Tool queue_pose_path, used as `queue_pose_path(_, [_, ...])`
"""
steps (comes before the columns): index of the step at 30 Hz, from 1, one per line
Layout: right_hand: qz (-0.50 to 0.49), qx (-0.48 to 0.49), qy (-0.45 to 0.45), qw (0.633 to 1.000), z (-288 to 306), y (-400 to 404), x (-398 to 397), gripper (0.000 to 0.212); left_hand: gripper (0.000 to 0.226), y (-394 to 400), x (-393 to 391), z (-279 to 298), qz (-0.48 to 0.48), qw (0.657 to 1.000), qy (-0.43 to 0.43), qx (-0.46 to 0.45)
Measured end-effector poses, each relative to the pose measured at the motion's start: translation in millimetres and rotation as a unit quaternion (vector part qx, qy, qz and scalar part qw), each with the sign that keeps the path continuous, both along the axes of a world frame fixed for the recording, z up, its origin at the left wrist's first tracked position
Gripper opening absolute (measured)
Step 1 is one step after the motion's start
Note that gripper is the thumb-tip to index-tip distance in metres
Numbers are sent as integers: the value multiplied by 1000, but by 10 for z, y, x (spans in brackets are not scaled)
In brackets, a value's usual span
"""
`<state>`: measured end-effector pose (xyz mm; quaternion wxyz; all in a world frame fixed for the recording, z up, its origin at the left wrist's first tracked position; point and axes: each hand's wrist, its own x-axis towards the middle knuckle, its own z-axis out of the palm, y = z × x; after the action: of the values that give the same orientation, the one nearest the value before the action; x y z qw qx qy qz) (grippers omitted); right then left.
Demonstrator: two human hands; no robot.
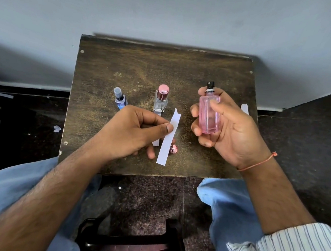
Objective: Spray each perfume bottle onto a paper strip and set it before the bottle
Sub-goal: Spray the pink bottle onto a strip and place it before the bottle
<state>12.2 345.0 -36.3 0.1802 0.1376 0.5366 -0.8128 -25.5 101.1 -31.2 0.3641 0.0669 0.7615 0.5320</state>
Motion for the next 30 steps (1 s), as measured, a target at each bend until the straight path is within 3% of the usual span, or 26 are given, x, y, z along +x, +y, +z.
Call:
queue_pose_path(5, [8,-4,-9,1000,22,-10,0,27,17,12,8,2,-1,1000,0,3])
queue_pose_path(16, [19,-10,-20,1000,52,22,41,34,16,99,-11,25,-1,1000,1,19])
queue_pose_path(20, [5,34,-16,999,31,57,59,19,18,138,1,23,2,1000,-1,24])
queue_pose_path(23, [-9,90,1,996,32,43,79,25,18,165,29,-4,10,999,-1,33])
queue_pose_path(26, [-25,193,5,981,60,-12,77,53,18,193,49,-9,15,999,1,34])
queue_pose_path(30, [2,447,72,892,57,-76,148,65,18,228,57,-10,26,999,9,40])
